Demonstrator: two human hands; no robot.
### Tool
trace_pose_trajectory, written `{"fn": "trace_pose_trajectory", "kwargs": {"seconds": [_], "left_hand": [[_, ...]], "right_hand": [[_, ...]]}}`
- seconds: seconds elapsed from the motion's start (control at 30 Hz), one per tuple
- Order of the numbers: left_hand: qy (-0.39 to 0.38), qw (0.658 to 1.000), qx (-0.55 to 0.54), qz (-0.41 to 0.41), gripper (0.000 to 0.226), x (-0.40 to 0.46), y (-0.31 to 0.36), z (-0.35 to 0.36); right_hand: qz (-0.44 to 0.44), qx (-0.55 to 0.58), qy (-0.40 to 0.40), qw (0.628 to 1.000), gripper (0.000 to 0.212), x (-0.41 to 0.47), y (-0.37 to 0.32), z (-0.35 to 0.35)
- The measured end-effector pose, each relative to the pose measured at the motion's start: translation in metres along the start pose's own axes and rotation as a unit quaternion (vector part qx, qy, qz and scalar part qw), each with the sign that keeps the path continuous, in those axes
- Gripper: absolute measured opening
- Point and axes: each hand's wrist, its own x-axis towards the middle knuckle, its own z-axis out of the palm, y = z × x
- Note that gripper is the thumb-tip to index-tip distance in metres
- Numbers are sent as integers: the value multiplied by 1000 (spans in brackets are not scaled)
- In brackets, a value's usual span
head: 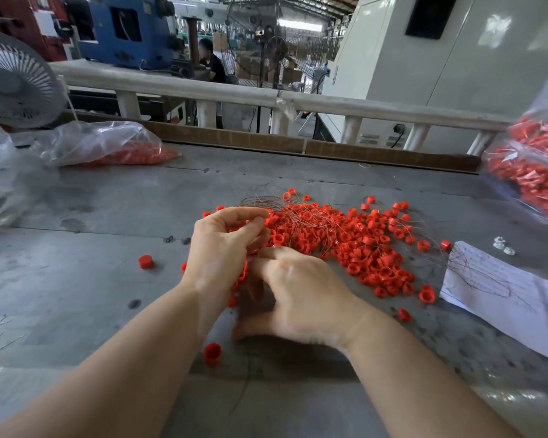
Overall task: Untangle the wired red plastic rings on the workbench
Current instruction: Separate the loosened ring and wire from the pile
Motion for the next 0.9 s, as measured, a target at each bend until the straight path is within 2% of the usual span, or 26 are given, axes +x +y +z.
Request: {"fn": "trace_pose_trajectory", "kwargs": {"seconds": [0.27, 0.43, 0.5, 0.6, 0.7, 0.8, 0.9], "left_hand": [[-2, 1000, -3, 8, 26, 2, -2, 0], [-10, 1000, -3, -3, 25, 1, -2, 0], [-10, 1000, -4, -4, 25, 1, -1, 0], [-7, 1000, -2, -7, 25, 1, -1, -1], [0, 1000, -5, -12, 27, 2, -1, -1], [11, 1000, 7, -7, 26, 3, 0, 0], [12, 1000, -6, -12, 22, 3, 1, 1]], "right_hand": [[137, -52, 44, 988, 41, -2, 32, -5], [190, -123, 90, 970, 15, -5, 49, -5], [180, -125, 105, 970, 10, -5, 48, -5], [126, -31, 133, 983, 9, -3, 35, -7], [45, 57, 83, 994, 19, -1, 16, -8], [2, 73, 27, 997, 33, 0, 2, -7], [-27, 81, 9, 996, 38, 0, -8, -5]]}}
